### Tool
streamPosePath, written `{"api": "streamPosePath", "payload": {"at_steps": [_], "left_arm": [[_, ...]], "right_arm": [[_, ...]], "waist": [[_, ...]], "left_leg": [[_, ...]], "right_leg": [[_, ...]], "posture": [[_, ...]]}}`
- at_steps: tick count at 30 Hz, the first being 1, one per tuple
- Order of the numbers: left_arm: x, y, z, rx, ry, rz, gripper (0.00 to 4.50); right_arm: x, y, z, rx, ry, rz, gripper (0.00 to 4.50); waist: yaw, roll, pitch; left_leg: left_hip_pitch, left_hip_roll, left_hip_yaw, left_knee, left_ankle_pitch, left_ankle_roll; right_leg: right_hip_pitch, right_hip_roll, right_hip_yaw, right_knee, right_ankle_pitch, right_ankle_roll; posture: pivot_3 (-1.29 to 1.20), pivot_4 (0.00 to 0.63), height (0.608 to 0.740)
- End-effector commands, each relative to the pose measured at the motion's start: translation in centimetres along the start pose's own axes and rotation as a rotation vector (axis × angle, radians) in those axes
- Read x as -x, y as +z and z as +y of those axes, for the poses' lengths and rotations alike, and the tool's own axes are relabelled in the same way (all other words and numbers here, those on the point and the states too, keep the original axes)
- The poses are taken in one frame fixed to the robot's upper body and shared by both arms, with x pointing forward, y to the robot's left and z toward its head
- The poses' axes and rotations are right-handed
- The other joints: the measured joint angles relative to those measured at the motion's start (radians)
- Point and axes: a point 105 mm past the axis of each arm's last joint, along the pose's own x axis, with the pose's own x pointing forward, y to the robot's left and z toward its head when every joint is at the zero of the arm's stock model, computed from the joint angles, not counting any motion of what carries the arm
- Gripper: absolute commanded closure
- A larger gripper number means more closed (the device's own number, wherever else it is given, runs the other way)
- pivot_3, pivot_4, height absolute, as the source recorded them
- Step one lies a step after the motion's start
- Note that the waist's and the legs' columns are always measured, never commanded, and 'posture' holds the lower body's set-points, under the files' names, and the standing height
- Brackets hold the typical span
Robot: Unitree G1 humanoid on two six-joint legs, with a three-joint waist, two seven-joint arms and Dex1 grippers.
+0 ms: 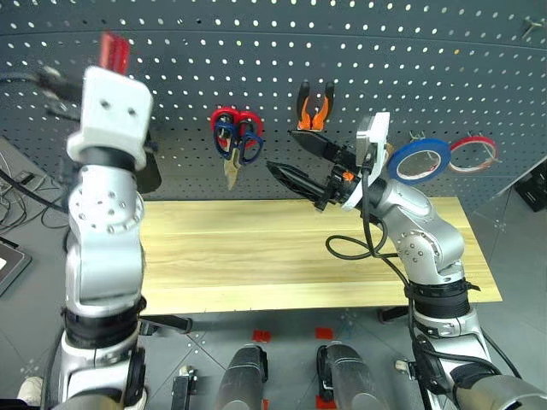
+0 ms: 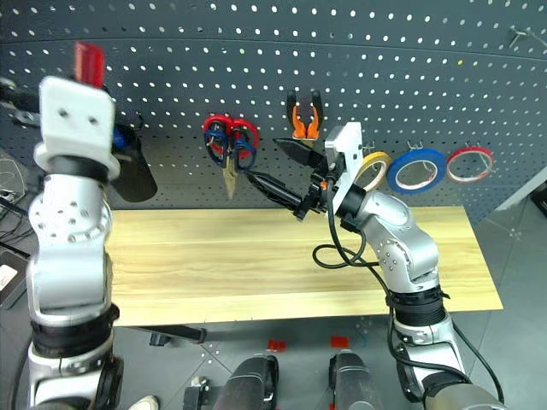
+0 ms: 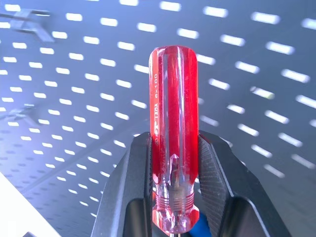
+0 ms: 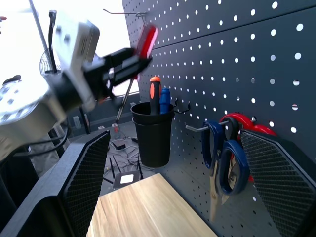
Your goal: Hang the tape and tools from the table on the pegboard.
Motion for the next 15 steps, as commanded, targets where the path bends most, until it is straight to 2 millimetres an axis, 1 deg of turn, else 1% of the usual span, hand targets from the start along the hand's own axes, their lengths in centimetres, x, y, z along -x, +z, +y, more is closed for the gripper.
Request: {"api": "streamPosePath", "payload": {"at_steps": [1, 3, 8, 12, 15], "left_arm": [[-1.4, 1.1, 1.2, 0.043, 0.057, -0.054, 3.58], [-2.0, 1.5, 1.1, 0.057, 0.057, -0.072, 3.58], [-3.4, 1.2, 0.6, 0.151, 0.060, -0.057, 3.58], [-3.9, 1.2, 0.3, 0.189, 0.060, -0.051, 3.58], [-3.9, 0.7, 0.1, 0.203, 0.062, -0.030, 3.58]], "right_arm": [[-0.4, 1.3, 0.1, 0.035, 0.007, -0.047, 0.00], [-0.4, 1.3, 0.1, 0.035, 0.005, -0.044, 0.00], [-0.4, 1.1, 0.1, 0.036, -0.003, -0.035, 0.00], [-0.3, 1.0, -0.1, 0.043, -0.012, -0.026, 0.00], [-0.2, 0.8, -0.3, 0.045, -0.021, -0.018, 0.00]], "waist": [[0.000, 0.000, -0.001], [-0.001, -0.001, -0.001], [0.000, 0.000, -0.002], [-0.005, 0.000, -0.002], [-0.012, 0.000, -0.002]], "left_leg": [[0.000, 0.000, 0.000, 0.000, 0.000, 0.000], [0.000, 0.000, 0.000, 0.000, 0.000, 0.000], [0.000, 0.000, 0.000, 0.001, 0.000, 0.000], [0.000, 0.000, 0.000, 0.001, 0.000, 0.000], [0.000, 0.000, 0.000, 0.001, 0.000, 0.000]], "right_leg": [[0.000, 0.000, 0.000, 0.000, 0.000, 0.000], [0.000, 0.000, 0.000, 0.000, 0.000, 0.000], [0.000, 0.000, 0.000, 0.001, 0.000, 0.000], [0.000, 0.000, 0.000, 0.001, 0.000, 0.000], [0.000, 0.000, 0.000, 0.001, 0.000, 0.000]], "posture": [[-0.09, 0.156, 0.740], [-0.09, 0.159, 0.740], [-0.10, 0.163, 0.740], [-0.11, 0.166, 0.740], [-0.11, 0.166, 0.740]]}}
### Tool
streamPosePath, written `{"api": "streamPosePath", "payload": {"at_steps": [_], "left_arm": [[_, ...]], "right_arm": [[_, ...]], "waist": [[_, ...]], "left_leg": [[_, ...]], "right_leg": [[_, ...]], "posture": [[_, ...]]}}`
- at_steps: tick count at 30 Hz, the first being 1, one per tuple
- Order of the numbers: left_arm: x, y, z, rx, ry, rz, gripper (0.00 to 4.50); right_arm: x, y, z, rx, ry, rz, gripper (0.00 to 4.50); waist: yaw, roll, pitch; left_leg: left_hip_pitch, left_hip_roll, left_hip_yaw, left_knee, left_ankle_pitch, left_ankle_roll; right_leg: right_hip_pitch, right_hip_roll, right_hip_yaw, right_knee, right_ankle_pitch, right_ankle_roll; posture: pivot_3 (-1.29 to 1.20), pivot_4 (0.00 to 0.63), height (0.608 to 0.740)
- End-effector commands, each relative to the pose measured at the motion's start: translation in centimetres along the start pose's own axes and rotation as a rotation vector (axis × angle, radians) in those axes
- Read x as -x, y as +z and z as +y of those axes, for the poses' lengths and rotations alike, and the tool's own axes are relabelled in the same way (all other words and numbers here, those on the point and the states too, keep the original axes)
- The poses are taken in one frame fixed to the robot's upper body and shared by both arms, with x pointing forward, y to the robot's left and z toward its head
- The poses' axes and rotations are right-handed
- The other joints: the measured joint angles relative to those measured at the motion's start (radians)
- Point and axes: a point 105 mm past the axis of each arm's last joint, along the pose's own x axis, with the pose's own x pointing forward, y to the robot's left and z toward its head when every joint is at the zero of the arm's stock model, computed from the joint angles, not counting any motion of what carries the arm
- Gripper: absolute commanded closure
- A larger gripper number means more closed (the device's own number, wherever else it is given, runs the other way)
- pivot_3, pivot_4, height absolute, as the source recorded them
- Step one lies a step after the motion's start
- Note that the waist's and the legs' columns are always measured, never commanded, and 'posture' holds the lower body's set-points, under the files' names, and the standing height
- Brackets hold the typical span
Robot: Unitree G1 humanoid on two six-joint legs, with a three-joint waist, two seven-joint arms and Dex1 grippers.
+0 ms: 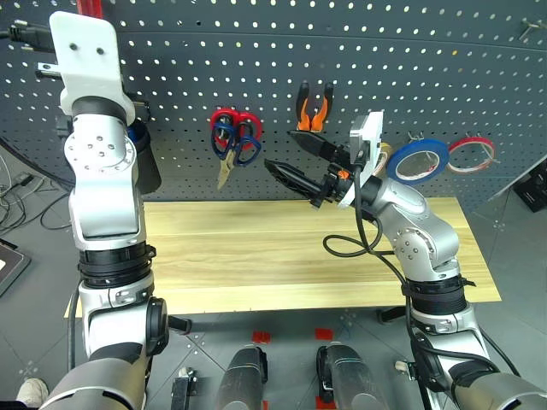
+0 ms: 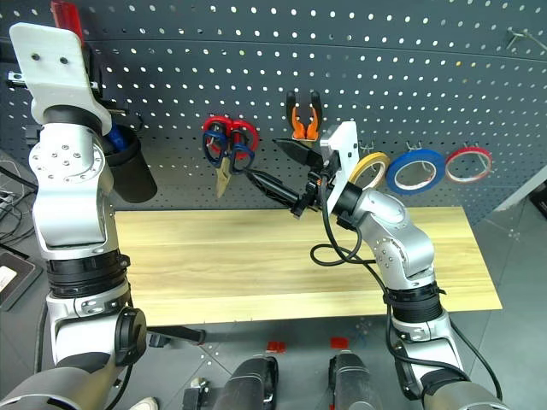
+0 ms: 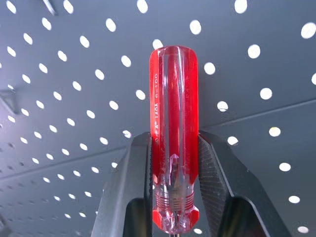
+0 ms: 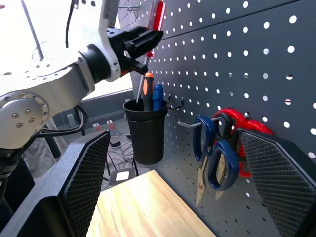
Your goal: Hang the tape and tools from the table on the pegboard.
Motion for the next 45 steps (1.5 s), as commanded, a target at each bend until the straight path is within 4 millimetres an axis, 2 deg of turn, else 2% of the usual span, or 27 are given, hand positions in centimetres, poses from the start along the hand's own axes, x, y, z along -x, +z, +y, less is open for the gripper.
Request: {"api": "streamPosePath", "payload": {"at_steps": [1, 11, 14, 16, 18, 25, 27, 28, 35, 37, 41, 45], "left_arm": [[0.0, 1.6, 0.8, 0.033, 0.039, -0.051, 3.58], [2.5, -1.6, 0.9, 0.071, 0.068, 0.092, 3.58], [3.4, -3.4, 0.5, 0.076, 0.070, 0.160, 3.58], [3.7, -3.8, 0.8, 0.081, 0.082, 0.173, 3.58], [3.7, -3.8, 1.0, 0.081, 0.087, 0.171, 2.84], [3.9, -4.2, 1.0, 0.099, 0.089, 0.195, 0.86], [3.9, -4.3, 1.0, 0.104, 0.088, 0.200, 0.12], [4.0, -4.3, 1.0, 0.105, 0.088, 0.203, 0.02], [4.8, -4.3, 0.3, 0.115, 0.016, 0.194, 0.02], [5.3, -3.9, -0.5, 0.118, -0.048, 0.172, 0.02], [7.0, -2.8, -1.8, 0.121, -0.177, 0.117, 0.02], [9.1, -3.5, -2.5, 0.104, -0.238, 0.152, 0.02]], "right_arm": [[0.0, 1.2, 0.0, 0.045, 0.000, -0.035, 0.00], [0.2, 1.0, -0.1, 0.050, -0.007, -0.021, 0.00], [0.2, 0.7, -0.1, 0.048, -0.007, -0.013, 0.00], [0.3, 0.5, -0.1, 0.048, -0.006, -0.004, 0.00], [0.4, 0.4, -0.2, 0.050, -0.006, 0.000, 0.00], [0.5, 0.1, -0.2, 0.054, -0.006, 0.011, 0.00], [0.5, 0.1, -0.2, 0.056, -0.006, 0.013, 0.00], [0.5, 0.1, -0.2, 0.056, -0.007, 0.014, 0.00], [0.9, 0.0, -0.5, 0.070, -0.015, 0.027, 0.00], [1.3, 0.1, -0.4, 0.084, -0.013, 0.035, 0.00], [2.5, 0.2, -0.7, 0.131, -0.036, 0.064, 0.00], [3.6, 0.2, -1.0, 0.168, -0.092, 0.079, 0.00]], "waist": [[-0.004, 0.000, 0.000], [-0.017, 0.000, 0.000], [-0.017, 0.000, -0.003], [-0.016, 0.000, -0.007], [-0.015, 0.000, -0.008], [-0.015, -0.001, -0.020], [-0.014, 0.000, -0.021], [-0.014, 0.000, -0.021], [-0.015, 0.000, -0.022], [-0.014, 0.000, -0.022], [-0.013, 0.000, -0.022], [-0.014, 0.001, -0.023]], "left_leg": [[0.000, 0.000, 0.000, 0.000, 0.000, 0.000], [0.000, 0.000, 0.000, 0.000, 0.000, 0.000], [0.000, 0.000, 0.000, 0.000, 0.000, 0.000], [0.000, 0.000, 0.000, 0.000, 0.000, 0.000], [0.000, 0.000, 0.000, 0.000, 0.000, 0.000], [0.000, 0.000, 0.000, 0.000, 0.000, 0.000], [0.000, 0.000, 0.000, 0.000, 0.000, 0.000], [0.000, 0.000, 0.000, 0.000, 0.000, 0.000], [0.001, 0.000, 0.000, 0.000, 0.000, 0.000], [0.001, 0.000, 0.000, 0.000, 0.000, 0.000], [0.001, -0.001, 0.000, 0.000, 0.000, 0.000], [0.001, 0.000, 0.000, 0.000, 0.000, 0.000]], "right_leg": [[0.000, 0.000, 0.000, 0.000, 0.000, 0.000], [0.000, 0.000, 0.001, 0.001, 0.000, 0.000], [0.000, 0.000, 0.001, 0.001, 0.000, 0.000], [0.000, 0.000, 0.002, 0.001, 0.000, 0.000], [0.000, 0.000, 0.002, 0.001, 0.000, 0.000], [0.000, 0.000, 0.002, 0.000, 0.000, 0.000], [0.000, 0.000, 0.003, 0.000, 0.000, 0.000], [0.000, 0.000, 0.003, 0.000, 0.000, 0.000], [0.000, 0.000, 0.003, 0.001, 0.000, 0.000], [0.001, 0.000, 0.003, 0.001, 0.000, 0.000], [0.001, 0.000, 0.004, 0.000, 0.000, 0.000], [0.001, 0.000, 0.005, 0.000, 0.000, 0.000]], "posture": [[-0.11, 0.169, 0.740], [-0.11, 0.168, 0.740], [-0.10, 0.166, 0.740], [-0.10, 0.166, 0.740], [-0.10, 0.165, 0.740], [-0.10, 0.164, 0.740], [-0.10, 0.164, 0.740], [-0.10, 0.164, 0.740], [-0.10, 0.168, 0.740], [-0.10, 0.170, 0.740], [-0.09, 0.172, 0.740], [-0.08, 0.174, 0.740]]}}
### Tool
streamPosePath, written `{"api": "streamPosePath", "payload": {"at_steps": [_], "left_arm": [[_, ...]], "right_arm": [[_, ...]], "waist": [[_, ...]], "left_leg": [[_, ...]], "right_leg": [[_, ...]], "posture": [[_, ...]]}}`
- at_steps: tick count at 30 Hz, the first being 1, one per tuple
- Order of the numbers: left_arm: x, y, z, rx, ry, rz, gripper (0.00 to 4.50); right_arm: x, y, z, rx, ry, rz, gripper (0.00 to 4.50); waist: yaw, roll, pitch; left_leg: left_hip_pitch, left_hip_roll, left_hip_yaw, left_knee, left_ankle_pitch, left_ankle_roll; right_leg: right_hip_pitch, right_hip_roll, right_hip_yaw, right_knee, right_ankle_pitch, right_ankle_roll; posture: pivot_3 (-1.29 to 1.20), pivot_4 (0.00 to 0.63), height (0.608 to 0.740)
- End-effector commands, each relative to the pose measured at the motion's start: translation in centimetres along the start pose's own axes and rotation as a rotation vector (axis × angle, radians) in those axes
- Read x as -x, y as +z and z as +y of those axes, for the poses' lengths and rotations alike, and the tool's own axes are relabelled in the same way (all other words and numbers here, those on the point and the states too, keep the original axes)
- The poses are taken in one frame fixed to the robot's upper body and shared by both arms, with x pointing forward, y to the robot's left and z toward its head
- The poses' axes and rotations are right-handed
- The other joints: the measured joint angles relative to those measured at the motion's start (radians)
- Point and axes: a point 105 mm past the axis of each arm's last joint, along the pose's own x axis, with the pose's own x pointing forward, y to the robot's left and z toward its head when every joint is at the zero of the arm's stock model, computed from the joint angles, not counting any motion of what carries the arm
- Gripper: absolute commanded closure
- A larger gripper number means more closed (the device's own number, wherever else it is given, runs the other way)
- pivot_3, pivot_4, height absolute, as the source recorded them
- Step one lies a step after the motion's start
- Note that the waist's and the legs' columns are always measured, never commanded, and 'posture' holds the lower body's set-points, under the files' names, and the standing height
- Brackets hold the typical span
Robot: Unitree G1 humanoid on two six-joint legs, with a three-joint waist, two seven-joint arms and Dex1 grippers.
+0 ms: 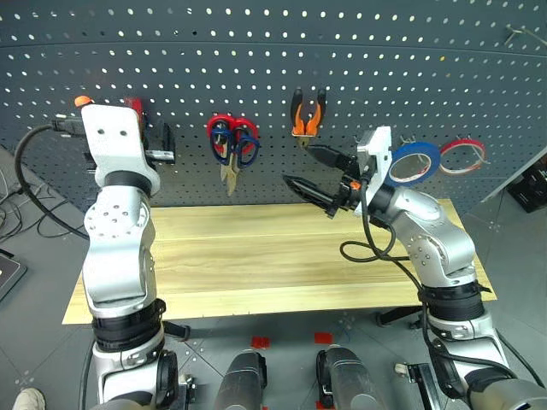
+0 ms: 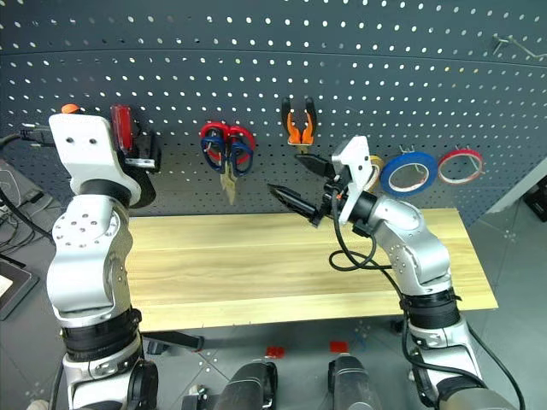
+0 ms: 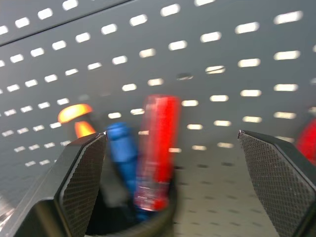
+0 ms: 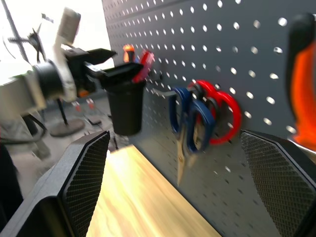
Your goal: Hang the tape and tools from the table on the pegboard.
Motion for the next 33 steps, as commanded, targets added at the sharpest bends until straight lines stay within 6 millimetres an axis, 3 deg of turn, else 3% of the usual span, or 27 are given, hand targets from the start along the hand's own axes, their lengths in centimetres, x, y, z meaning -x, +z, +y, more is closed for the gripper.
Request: {"api": "streamPosePath", "payload": {"at_steps": [1, 6, 10, 13, 15, 19, 25, 33], "left_arm": [[2.1, 0.5, -1.1, -0.009, -0.070, -0.029, 0.02], [6.2, -2.5, -4.8, 0.009, -0.247, 0.040, 0.02], [8.8, -5.7, -6.5, 0.020, -0.319, 0.145, 0.02], [9.8, -8.9, -6.9, 0.088, -0.302, 0.244, 0.02], [9.8, -10.5, -6.8, 0.128, -0.273, 0.290, 0.02], [9.2, -11.8, -7.5, 0.186, -0.303, 0.326, 0.02], [8.7, -14.6, -7.6, 0.207, -0.306, 0.400, 0.02], [8.0, -15.6, -8.2, 0.238, -0.316, 0.422, 0.02]], "right_arm": [[1.1, 1.4, 0.1, 0.089, -0.063, -0.044, 0.00], [3.1, -1.3, 0.2, 0.132, -0.234, 0.030, 0.00], [4.6, -4.0, 0.8, 0.208, -0.275, 0.127, 0.00], [6.7, -7.3, -1.3, 0.144, -0.492, 0.255, 0.00], [7.8, -8.9, -2.8, 0.129, -0.621, 0.322, 0.00], [8.9, -11.0, -4.7, 0.123, -0.783, 0.411, 0.00], [11.0, -13.9, -5.8, 0.048, -0.937, 0.494, 0.00], [13.9, -15.4, -6.1, 0.039, -1.016, 0.570, 0.00]], "waist": [[0.000, 0.000, -0.001], [0.006, 0.001, -0.006], [0.011, 0.003, -0.010], [0.015, 0.005, -0.014], [0.016, 0.007, -0.022], [0.018, 0.008, -0.024], [0.015, 0.011, -0.034], [0.013, 0.013, -0.042]], "left_leg": [[0.000, 0.000, 0.000, 0.000, 0.000, 0.000], [0.000, 0.000, 0.001, 0.000, -0.001, 0.002], [0.001, 0.000, 0.002, 0.000, -0.002, 0.003], [0.002, 0.000, 0.002, 0.001, -0.004, 0.006], [0.004, 0.000, 0.003, 0.001, -0.004, 0.007], [0.007, 0.000, 0.005, 0.000, -0.004, 0.008], [0.008, 0.000, 0.010, 0.000, -0.005, 0.008], [0.008, 0.000, 0.012, 0.000, -0.007, 0.011]], "right_leg": [[0.000, 0.000, 0.000, 0.000, 0.000, 0.000], [0.001, 0.000, 0.002, 0.000, 0.000, 0.000], [0.002, 0.000, 0.003, -0.001, 0.000, 0.000], [0.002, 0.000, 0.003, -0.001, 0.000, 0.000], [0.003, 0.000, 0.004, -0.001, 0.000, 0.000], [0.006, 0.001, 0.004, -0.001, 0.000, 0.000], [0.005, 0.002, 0.005, -0.001, 0.000, 0.000], [0.006, 0.002, 0.005, -0.001, 0.000, 0.000]], "posture": [[-0.09, 0.175, 0.740], [-0.09, 0.179, 0.740], [-0.10, 0.180, 0.740], [-0.12, 0.180, 0.740], [-0.12, 0.180, 0.740], [-0.13, 0.173, 0.740], [-0.13, 0.162, 0.740], [-0.14, 0.158, 0.740]]}}
